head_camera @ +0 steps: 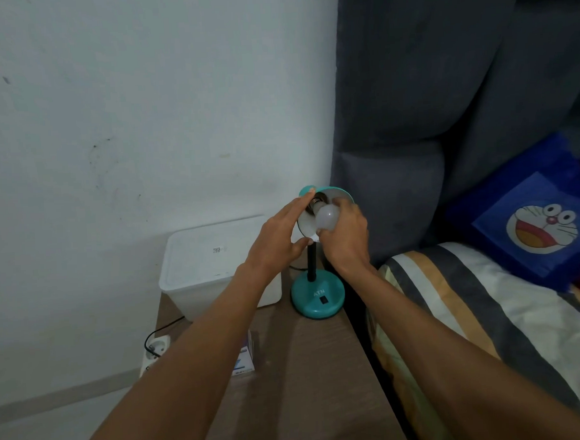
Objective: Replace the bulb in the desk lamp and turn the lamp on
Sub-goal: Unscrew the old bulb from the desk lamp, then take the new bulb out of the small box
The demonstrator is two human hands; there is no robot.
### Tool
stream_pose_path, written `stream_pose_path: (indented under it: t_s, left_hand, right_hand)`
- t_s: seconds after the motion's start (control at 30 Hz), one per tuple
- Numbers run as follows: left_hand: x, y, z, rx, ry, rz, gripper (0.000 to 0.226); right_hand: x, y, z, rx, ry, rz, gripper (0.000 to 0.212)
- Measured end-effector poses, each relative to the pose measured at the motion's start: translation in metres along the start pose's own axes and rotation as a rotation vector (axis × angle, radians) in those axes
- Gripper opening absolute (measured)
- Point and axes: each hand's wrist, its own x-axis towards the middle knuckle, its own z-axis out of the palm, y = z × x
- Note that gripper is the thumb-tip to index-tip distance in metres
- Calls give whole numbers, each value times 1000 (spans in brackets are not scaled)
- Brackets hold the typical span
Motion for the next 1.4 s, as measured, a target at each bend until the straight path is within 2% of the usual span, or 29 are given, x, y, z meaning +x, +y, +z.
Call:
stream_pose_path:
  t_s: [0.47, 0.57, 0.7, 0.9, 1.0, 1.2, 1.3, 1.4]
  left_hand:
    - [-6, 12, -3, 49, -46, -39, 100]
    - [-17, 18, -10, 75, -57, -69, 103]
    - [-48, 21, -26, 73, -13, -124, 96]
    - [-128, 4, -45, 106, 129, -337, 87]
    - [-169, -5, -45, 69, 185, -440, 90]
    - [-223, -34, -30, -119, 126, -644, 111]
    - [-233, -47, -22, -186, 114, -694, 115]
    - [-239, -55, -13, -282, 113, -747, 110]
  right_hand:
    - [-24, 10, -25, 96, 63, -70, 61]
    - [-37, 12, -34, 124, 119, -121, 59]
    - [-63, 12, -40, 200, 152, -236, 57]
    - [-108, 8, -20, 168, -14, -355, 57]
    - [-127, 11, -1, 100, -123, -282, 58]
    - [-152, 26, 33, -90, -314, -43, 55]
    - [-156, 37, 47, -178, -338, 32, 55]
    - [-156, 48, 61, -253, -346, 66, 52]
